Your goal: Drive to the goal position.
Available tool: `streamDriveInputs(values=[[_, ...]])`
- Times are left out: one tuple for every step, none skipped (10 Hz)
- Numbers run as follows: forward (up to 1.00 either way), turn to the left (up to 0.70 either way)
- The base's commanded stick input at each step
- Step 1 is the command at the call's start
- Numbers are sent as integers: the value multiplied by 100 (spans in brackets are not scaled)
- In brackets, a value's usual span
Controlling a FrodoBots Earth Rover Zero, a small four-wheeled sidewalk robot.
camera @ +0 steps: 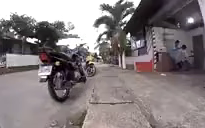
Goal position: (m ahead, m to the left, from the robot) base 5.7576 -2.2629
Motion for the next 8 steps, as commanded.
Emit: streamDriveInputs(values=[[70,0],[70,0],[70,0],[70,0],[70,0],[70,0],[70,0],[70,0]])
